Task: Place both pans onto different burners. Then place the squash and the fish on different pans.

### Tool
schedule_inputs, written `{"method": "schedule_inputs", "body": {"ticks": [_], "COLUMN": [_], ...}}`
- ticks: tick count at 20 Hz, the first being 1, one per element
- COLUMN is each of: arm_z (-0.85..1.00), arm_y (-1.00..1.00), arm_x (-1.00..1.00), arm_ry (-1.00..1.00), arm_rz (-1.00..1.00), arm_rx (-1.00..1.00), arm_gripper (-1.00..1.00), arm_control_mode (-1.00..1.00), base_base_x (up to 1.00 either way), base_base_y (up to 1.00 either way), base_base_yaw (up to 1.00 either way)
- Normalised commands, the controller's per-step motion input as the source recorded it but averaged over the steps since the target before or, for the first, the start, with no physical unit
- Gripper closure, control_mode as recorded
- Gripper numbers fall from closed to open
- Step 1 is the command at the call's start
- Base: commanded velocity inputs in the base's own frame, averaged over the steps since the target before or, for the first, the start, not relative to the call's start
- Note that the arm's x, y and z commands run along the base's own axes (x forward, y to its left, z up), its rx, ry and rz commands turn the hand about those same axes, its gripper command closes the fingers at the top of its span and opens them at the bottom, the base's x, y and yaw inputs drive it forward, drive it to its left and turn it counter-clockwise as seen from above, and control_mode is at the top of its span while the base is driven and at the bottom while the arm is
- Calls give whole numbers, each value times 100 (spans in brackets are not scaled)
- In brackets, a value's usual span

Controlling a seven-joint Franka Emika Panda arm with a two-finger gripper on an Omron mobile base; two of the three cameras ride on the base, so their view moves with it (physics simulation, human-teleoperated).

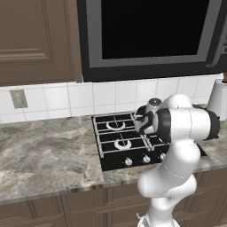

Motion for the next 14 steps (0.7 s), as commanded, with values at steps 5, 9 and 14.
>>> {"method": "schedule_inputs", "body": {"ticks": [5,9,14], "arm_z": [-29,-17,-1], "arm_y": [-16,-29,-27], "arm_x": [0,0,9], "arm_ry": [3,1,0], "arm_rz": [0,0,0], "arm_rx": [0,0,0], "arm_gripper": [100,100,100], "arm_control_mode": [-100,-100,-100], "base_base_x": [0,0,0], "base_base_y": [0,0,0], "base_base_yaw": [0,0,0]}}
